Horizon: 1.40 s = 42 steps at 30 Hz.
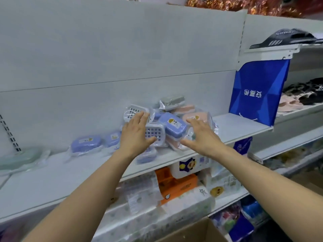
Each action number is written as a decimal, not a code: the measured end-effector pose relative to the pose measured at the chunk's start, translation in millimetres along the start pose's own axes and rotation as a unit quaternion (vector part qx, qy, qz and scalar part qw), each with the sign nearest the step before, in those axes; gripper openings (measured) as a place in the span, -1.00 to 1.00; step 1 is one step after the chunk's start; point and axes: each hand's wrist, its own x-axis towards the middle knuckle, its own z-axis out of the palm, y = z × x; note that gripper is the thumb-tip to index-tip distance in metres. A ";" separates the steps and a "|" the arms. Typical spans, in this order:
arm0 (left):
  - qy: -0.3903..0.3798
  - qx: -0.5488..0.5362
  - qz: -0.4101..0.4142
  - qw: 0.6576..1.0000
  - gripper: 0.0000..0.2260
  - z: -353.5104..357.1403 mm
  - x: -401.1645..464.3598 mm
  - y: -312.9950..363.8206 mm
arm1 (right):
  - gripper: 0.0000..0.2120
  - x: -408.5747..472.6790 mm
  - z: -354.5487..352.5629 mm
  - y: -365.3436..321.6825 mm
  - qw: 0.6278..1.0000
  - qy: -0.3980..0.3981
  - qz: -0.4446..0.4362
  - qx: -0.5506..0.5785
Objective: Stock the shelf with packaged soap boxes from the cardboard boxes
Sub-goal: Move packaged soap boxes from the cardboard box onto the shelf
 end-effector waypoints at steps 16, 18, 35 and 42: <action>-0.077 0.158 -0.059 0.983 -0.56 37.4 56.0 -7.2 | -0.13 110.5 66.7 37.1 0.998 -0.014 -0.026 -0.057; -0.045 0.113 -0.080 0.989 -0.57 29.7 48.4 -4.8 | -0.16 106.7 61.5 38.3 0.999 0.001 -0.019 -0.033; 0.173 -0.148 -0.366 0.902 -0.79 -104.9 -235.5 -40.2 | -0.18 -58.9 79.7 -138.0 0.963 0.005 -0.151 0.225; 0.162 -0.102 -0.426 0.884 -0.75 -190.0 -400.6 -126.8 | -0.20 -163.6 141.7 -304.1 0.942 -0.063 -0.198 0.265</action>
